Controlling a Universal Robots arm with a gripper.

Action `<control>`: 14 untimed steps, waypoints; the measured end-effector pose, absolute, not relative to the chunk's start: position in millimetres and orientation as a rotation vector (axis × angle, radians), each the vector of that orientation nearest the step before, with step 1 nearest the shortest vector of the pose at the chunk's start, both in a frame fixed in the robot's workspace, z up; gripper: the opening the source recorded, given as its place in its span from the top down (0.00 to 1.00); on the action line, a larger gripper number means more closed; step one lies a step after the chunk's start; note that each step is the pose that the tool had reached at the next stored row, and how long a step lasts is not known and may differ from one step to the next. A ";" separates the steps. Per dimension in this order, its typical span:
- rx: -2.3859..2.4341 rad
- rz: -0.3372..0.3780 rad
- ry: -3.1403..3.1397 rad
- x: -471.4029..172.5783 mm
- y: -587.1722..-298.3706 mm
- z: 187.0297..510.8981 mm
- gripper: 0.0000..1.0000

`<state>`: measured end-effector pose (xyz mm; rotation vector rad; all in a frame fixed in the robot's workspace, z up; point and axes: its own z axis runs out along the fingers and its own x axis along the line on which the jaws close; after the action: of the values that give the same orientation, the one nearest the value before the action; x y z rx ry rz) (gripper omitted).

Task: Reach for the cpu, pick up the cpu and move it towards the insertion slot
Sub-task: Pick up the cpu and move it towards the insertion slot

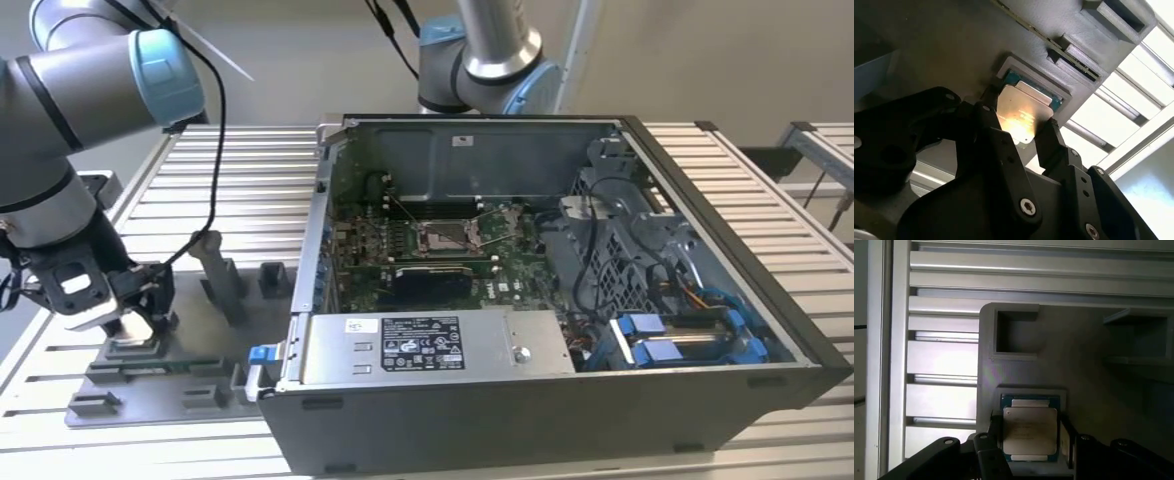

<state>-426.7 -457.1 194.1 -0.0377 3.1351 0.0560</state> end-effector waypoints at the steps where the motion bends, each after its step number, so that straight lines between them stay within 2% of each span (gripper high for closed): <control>1: -0.038 0.056 3.135 -426.7 -457.1 197.0 1.00; 14: -0.038 0.056 3.135 -426.8 -457.0 231.0 1.00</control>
<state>-426.8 -457.0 231.0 -0.0376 3.1351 0.0560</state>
